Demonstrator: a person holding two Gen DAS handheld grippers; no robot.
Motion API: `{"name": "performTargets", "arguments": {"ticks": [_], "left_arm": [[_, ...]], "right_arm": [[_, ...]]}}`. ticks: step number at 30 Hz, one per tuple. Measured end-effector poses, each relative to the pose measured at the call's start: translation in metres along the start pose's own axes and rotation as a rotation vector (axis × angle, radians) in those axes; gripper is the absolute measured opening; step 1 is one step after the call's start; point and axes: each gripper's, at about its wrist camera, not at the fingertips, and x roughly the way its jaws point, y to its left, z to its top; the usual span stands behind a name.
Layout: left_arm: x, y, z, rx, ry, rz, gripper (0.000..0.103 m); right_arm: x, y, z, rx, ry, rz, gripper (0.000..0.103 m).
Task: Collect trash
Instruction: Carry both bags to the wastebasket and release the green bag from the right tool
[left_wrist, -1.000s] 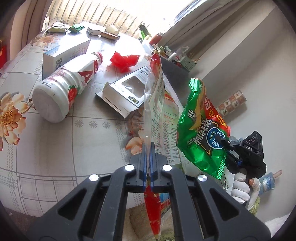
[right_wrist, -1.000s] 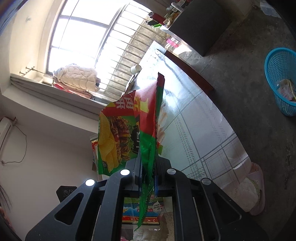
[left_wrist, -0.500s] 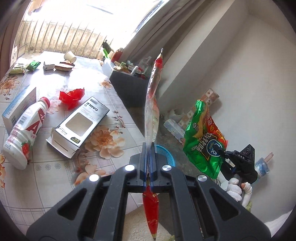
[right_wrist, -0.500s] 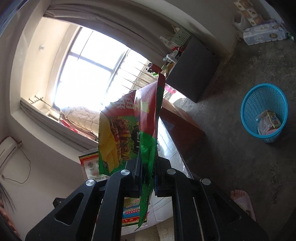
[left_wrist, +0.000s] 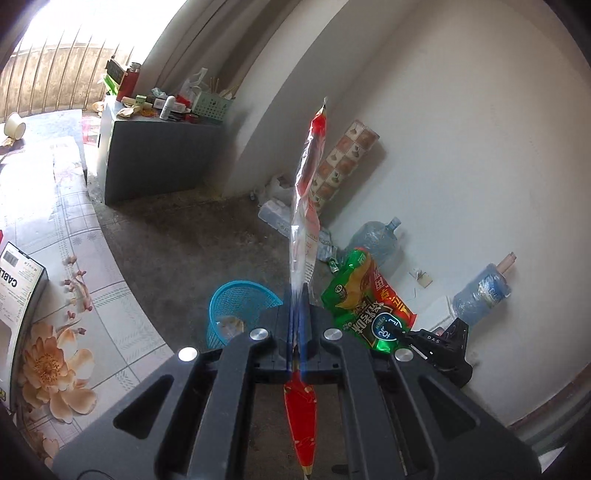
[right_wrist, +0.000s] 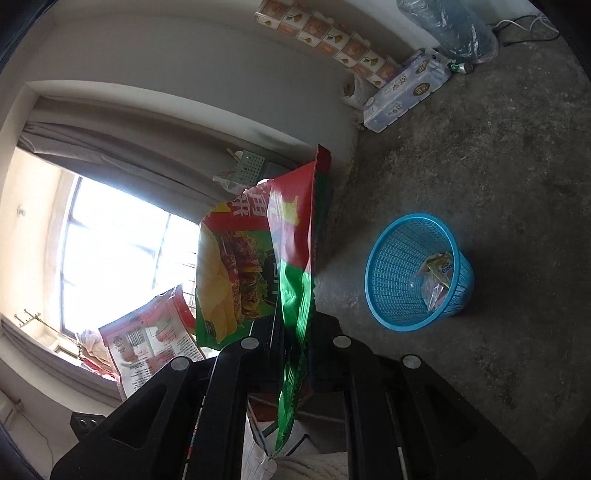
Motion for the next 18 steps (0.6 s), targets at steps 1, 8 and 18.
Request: {"name": "performTargets", "arguments": {"ticks": [1, 8, 18], "left_arm": [[0.021, 0.001, 0.006, -0.007, 0.031, -0.012, 0.001], [0.159, 0.03, 0.027, -0.112, 0.242, -0.009, 0.001], [0.271, 0.072, 0.035, -0.159, 0.341, 0.073, 0.001]], "right_arm": [[0.013, -0.008, 0.003, 0.015, 0.001, -0.019, 0.009], [0.099, -0.07, 0.024, 0.114, 0.029, -0.161, 0.009], [0.206, -0.142, 0.028, 0.237, 0.115, -0.23, 0.009]]}}
